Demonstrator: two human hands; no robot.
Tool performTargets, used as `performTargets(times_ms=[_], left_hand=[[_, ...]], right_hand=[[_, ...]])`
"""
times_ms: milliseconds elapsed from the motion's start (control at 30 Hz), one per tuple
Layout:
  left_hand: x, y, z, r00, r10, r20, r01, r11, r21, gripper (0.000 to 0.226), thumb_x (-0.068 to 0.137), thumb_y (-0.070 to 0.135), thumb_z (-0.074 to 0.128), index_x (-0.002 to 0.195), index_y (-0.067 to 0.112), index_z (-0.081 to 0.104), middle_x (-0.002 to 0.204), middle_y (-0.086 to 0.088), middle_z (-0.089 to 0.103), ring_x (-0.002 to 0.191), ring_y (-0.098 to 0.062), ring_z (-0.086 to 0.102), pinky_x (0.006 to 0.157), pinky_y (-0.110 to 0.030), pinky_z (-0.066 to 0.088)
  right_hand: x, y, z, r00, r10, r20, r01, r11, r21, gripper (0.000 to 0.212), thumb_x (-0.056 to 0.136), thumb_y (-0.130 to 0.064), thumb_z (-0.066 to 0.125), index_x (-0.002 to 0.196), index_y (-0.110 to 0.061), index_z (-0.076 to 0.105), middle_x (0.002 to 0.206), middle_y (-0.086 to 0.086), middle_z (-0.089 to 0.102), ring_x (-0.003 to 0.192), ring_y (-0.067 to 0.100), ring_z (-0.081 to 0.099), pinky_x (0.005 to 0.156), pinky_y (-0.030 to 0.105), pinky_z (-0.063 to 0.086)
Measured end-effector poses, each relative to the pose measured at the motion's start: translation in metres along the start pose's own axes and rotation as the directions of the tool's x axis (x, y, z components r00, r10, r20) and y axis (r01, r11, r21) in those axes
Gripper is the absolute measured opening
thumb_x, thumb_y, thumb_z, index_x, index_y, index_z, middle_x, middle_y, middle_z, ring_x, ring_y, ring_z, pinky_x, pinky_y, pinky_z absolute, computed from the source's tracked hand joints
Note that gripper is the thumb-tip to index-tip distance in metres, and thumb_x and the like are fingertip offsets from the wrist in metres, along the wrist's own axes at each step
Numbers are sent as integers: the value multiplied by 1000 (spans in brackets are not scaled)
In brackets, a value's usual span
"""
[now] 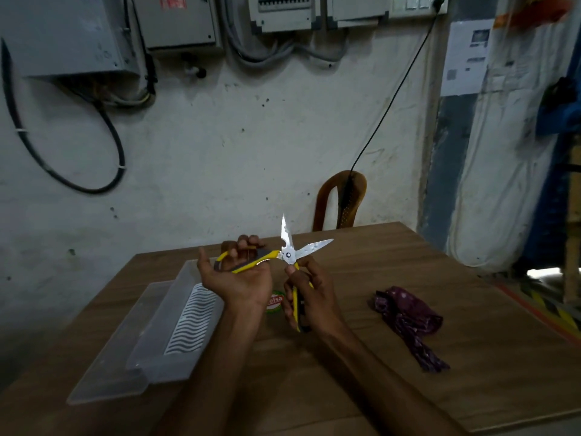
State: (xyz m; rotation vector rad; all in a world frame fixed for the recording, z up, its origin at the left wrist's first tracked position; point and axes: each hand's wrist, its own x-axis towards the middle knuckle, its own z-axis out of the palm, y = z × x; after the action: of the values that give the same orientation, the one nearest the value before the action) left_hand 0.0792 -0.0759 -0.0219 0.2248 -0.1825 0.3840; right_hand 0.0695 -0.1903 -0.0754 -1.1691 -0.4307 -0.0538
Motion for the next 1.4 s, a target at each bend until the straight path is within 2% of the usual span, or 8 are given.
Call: performTargets(times_ms=[267, 433, 500, 700, 833, 1067, 1267, 1400], left_hand=[[17, -14, -5, 996, 40, -80, -42, 999, -20, 22, 65, 32, 43, 51, 19, 32, 50, 2, 24, 49, -16, 20, 52, -25, 20], [28, -2, -22, 987, 92, -132, -84, 994, 66, 24, 64, 35, 43, 50, 20, 32, 49, 3, 24, 49, -17, 17, 56, -28, 13], [28, 3, -23, 986, 96, -136, -91, 995, 44, 24, 63, 36, 44, 51, 20, 32, 49, 3, 24, 50, -16, 17, 56, -27, 13], [23, 6, -18, 991, 64, -114, -65, 998, -11, 23, 63, 34, 45, 52, 19, 31, 50, 3, 24, 49, -16, 19, 49, -25, 19], [21, 7, -16, 992, 50, -112, -51, 999, -6, 22, 62, 33, 44, 52, 19, 30, 50, 3, 24, 48, -16, 20, 49, -25, 21], [22, 7, -22, 992, 35, -122, -34, 999, 8, 21, 61, 32, 45, 53, 19, 30, 52, 3, 23, 50, -16, 18, 51, -27, 18], [20, 7, -20, 988, 19, -156, -18, 1000, 6, 21, 62, 32, 46, 54, 19, 31, 53, 2, 23, 50, -17, 19, 50, -26, 19], [18, 9, -18, 989, 15, -150, -16, 1000, -2, 22, 63, 31, 45, 52, 19, 32, 52, 2, 24, 49, -16, 20, 49, -25, 20]], right_hand=[[-6, 0, -9, 1000, -23, -21, 16, 958, -285, 20, 102, -34, 58, 112, -19, 67, 88, -1, 72, 77, 17, 71, 66, 37, 59], [-7, -19, -38, 971, -122, 204, 237, 567, -789, 28, 105, -42, 49, 103, -26, 72, 102, -10, 72, 95, 1, 63, 85, 25, 49], [-5, -28, -55, 982, -105, 155, 187, 521, -833, 22, 102, -41, 55, 105, -27, 72, 104, -10, 69, 95, 0, 60, 82, 21, 47], [-3, -49, -117, 983, -28, -180, -182, -166, -969, 24, 97, -36, 63, 116, -22, 61, 121, 2, 60, 108, 19, 56, 93, 38, 53], [-9, -42, -132, 948, 66, -311, -274, -325, -905, 30, 101, -44, 52, 113, -17, 59, 120, 6, 57, 106, 21, 54, 90, 34, 48], [9, -48, -147, 910, 53, -411, -402, -127, -907, 37, 97, -51, 57, 84, -19, 66, 80, 0, 66, 69, 14, 63, 61, 30, 53], [10, -45, -146, 898, 126, -421, -403, -147, -903, 12, 92, -31, 72, 91, -19, 72, 82, -2, 69, 74, 12, 66, 74, 32, 61], [-22, -61, -117, 949, -5, -317, -292, 375, -880, 14, 97, -14, 65, 91, -23, 75, 77, -3, 74, 66, 10, 72, 57, 20, 58]])
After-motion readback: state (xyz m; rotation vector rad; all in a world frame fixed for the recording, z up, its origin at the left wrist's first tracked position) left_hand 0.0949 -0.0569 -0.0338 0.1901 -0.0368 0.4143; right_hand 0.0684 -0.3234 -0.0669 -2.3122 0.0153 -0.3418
